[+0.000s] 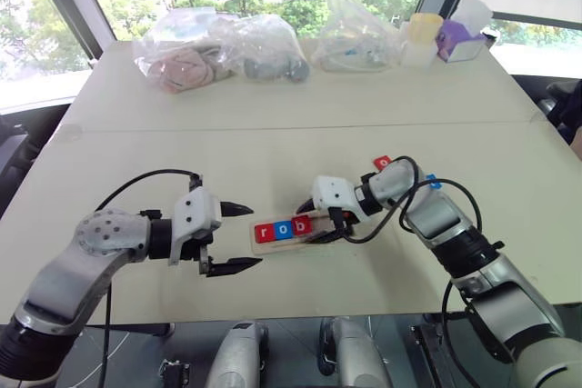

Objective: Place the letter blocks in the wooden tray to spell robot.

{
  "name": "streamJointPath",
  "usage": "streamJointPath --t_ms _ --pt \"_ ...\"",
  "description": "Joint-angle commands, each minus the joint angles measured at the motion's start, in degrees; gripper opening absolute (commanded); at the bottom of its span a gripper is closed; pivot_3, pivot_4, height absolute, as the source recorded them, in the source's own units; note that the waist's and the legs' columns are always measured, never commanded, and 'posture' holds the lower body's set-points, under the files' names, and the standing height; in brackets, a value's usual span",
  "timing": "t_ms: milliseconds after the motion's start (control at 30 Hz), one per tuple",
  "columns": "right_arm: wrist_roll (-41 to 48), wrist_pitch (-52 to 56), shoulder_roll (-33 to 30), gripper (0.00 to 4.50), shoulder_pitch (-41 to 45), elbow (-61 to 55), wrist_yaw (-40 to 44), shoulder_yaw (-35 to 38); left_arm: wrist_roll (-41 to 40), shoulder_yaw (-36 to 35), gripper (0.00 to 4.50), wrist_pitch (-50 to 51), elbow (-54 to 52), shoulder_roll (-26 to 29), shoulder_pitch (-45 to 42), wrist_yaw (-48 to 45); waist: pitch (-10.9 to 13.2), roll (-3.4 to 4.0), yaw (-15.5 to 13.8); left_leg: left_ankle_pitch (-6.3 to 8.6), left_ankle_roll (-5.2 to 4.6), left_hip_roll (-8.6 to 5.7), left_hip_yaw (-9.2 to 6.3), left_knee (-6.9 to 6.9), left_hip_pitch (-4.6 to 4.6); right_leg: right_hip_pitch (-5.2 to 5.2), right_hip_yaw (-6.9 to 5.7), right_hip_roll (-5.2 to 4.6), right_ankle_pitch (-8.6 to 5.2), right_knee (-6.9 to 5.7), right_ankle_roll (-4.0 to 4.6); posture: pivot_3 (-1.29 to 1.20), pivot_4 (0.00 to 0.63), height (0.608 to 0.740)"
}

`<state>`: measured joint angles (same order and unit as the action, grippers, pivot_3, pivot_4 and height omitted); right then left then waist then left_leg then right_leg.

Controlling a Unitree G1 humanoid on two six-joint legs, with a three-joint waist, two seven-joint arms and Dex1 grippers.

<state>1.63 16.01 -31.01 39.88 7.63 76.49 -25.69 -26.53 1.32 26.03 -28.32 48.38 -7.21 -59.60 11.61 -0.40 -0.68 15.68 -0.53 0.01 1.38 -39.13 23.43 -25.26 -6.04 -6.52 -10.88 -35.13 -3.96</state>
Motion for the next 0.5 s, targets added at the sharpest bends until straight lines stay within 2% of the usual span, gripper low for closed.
streamJointPath --t_ms 33,167,267,367,500 --pt "1.11 0.63 0.03 4.44 1.39 -2.34 0.43 1.2 -0.88 -0.3 4.5 0.12 -2.01 -0.1 -0.68 0.07 0.0 0.0 0.01 0.0 0.0 0.0 0.0 0.0 0.0 0.0 0.0 0.0 0.0 0.0 0.0 0.0 0.15 0.74" --pt "3.28 3.36 0.76 4.44 2.57 -3.96 -1.26 4.32 -0.8 0.13 4.5 0.19 -1.91 -0.38 -1.19 0.06 0.0 0.0 0.01 0.0 0.0 0.0 -0.01 0.0 0.0 0.0 0.0 0.0 0.0 -0.01 0.0 0.0 0.15 0.74" --pt "4.02 3.86 2.34 4.44 2.96 -3.6 -5.68 7.23 -0.74 0.42 4.5 0.15 -1.83 -0.6 -1.4 0.03 0.0 0.0 0.01 -0.01 0.01 0.0 0.0 0.0 0.0 0.0 0.0 0.0 0.01 -0.01 0.01 0.0 0.15 0.74" --pt "2.4 1.82 4.08 4.44 2.49 -1.53 -11.63 9.01 -0.67 0.76 4.5 0.18 -1.82 -0.9 -1.64 0.05 0.0 0.0 0.01 -0.01 0.01 0.0 0.0 0.0 -0.01 0.0 0.0 0.02 0.01 -0.02 0.01 0.0 0.15 0.74" --pt "0.48 -2.39 4.45 4.44 0.31 0.08 -15.16 8.81 -0.61 0.93 4.5 0.26 -1.73 -1.02 -1.97 -0.17 0.0 0.0 -0.04 -0.01 0.01 -0.05 0.01 0.0 0.0 0.02 0.0 0.02 0.01 -0.02 0.0 0.0 0.15 0.74"
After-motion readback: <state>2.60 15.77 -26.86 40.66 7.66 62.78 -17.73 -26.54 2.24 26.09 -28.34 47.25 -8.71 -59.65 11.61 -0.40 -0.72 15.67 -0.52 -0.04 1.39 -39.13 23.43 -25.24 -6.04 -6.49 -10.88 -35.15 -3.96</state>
